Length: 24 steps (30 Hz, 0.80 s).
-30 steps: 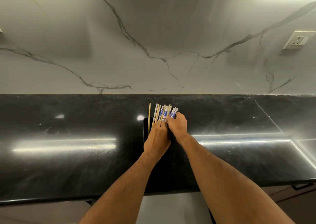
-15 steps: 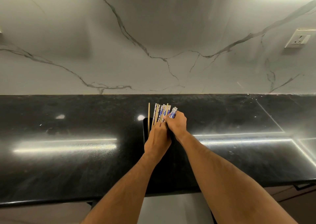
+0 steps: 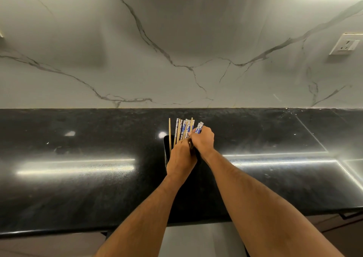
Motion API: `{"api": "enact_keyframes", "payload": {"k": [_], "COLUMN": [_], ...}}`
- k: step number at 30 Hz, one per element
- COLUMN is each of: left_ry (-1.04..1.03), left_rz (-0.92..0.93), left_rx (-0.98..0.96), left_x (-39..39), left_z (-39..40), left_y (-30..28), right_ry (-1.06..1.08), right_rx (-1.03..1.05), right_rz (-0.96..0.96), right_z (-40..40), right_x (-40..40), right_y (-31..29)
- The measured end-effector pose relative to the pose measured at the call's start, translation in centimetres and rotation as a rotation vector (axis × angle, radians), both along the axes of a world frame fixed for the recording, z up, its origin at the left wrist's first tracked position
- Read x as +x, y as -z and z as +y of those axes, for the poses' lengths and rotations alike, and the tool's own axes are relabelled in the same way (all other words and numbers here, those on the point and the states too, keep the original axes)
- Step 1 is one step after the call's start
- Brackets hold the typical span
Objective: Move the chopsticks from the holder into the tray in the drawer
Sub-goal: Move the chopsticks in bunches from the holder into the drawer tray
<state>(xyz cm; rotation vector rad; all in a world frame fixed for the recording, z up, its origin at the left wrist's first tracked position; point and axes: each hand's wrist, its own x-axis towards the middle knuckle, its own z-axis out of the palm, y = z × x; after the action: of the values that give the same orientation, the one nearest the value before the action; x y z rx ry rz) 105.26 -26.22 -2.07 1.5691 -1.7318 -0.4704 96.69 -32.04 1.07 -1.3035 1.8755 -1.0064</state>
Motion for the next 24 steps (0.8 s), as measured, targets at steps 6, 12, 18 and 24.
{"api": "enact_keyframes", "payload": {"k": [6, 12, 18, 24], "left_ry": [-0.043, -0.020, -0.015, 0.103], "left_rz": [0.054, 0.049, 0.129, 0.479], "left_rx": [0.017, 0.042, 0.128, 0.156], "left_x": [0.2, 0.2, 0.1, -0.1], "left_z": [0.1, -0.1, -0.6, -1.4], "left_y": [-0.3, -0.3, -0.6, -3.8], "right_ry": [0.008, -0.004, -0.047, -0.097], "right_rx": [-0.052, -0.043, -0.103, -0.231], "right_rz": [0.005, -0.010, 0.035, -0.058], "right_z": [0.5, 0.8, 0.8, 0.6], "right_x": [0.4, 0.0, -0.4, -0.5], "right_y": [-0.2, -0.6, -2.9, -8.0]}}
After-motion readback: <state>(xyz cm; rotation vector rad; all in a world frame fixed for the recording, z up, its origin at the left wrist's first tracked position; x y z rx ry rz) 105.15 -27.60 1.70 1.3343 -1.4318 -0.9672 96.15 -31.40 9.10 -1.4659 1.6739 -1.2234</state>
